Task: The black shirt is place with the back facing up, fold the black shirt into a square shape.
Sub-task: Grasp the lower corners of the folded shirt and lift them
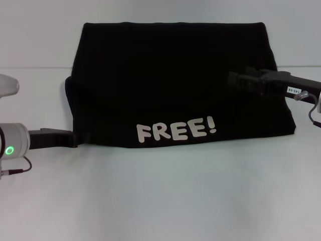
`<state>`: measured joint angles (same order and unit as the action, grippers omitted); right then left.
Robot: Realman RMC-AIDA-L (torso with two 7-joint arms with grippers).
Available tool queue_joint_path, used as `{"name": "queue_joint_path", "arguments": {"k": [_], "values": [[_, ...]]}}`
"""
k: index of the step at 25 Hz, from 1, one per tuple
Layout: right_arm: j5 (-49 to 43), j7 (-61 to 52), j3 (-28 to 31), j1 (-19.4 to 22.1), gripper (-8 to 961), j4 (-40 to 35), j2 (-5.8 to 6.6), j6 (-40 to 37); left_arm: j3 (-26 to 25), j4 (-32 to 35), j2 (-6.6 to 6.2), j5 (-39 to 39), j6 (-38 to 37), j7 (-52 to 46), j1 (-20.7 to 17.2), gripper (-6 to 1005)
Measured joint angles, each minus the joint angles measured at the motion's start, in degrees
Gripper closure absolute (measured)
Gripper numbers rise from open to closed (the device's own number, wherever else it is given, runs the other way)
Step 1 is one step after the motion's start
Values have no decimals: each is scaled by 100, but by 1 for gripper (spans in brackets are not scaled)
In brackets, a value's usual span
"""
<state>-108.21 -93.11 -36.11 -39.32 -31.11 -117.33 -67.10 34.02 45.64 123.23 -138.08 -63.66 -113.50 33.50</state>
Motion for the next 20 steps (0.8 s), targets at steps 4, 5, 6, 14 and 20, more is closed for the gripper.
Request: {"name": "queue_joint_path", "arguments": {"k": [4,5,6,14,20], "values": [[-11,-48,0,52,207,14,35,13,-1,6,-8,-3,0,20,2,717],[-11,-77,1,70,213,17,49,16,0,6,-8,-4,0,30,3,755],[-13,-109,5,91,219,17,62,23,0,6,-9,-5,0,35,7,793],[-45,-779,36,314,255,21,216,229,-1,58,-28,-9,-111,123,32,986],[-651,-1702,15,420,256,10,476,264,-1,67,-29,-9,-125,236,58,985]]}}
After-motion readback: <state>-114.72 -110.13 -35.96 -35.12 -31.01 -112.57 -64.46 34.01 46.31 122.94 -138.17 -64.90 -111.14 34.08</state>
